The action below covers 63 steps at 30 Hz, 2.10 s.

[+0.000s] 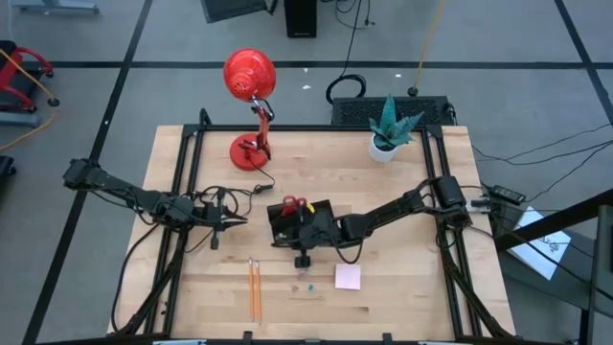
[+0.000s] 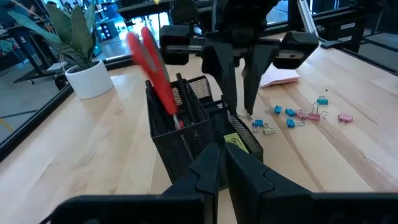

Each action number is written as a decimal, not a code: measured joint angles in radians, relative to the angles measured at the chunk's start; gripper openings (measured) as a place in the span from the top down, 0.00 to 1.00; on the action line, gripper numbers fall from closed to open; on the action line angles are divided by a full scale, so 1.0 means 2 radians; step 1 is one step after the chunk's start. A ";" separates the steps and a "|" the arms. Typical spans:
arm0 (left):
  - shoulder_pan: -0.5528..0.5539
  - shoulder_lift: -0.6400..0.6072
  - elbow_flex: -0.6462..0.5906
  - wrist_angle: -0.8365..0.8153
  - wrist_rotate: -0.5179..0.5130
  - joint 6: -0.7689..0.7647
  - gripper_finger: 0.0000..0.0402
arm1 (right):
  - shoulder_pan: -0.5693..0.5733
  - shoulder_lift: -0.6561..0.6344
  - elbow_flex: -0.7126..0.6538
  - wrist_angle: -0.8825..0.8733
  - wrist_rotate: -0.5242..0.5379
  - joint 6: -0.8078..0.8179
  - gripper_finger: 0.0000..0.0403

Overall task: Pick and place office supplies into organizer
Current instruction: Put the green binder clip into the desk organizer

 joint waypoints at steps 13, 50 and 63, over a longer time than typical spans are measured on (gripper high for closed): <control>0.000 0.000 0.000 -0.001 0.001 -0.002 0.92 | 0.001 -0.001 0.000 -0.052 0.033 0.061 0.88; 0.000 0.000 0.000 0.002 0.001 -0.003 0.92 | -0.014 0.004 0.000 -0.104 -0.020 0.133 0.85; 0.000 0.000 0.000 0.002 0.001 -0.005 0.92 | -0.017 0.004 0.000 -0.100 -0.023 0.150 0.81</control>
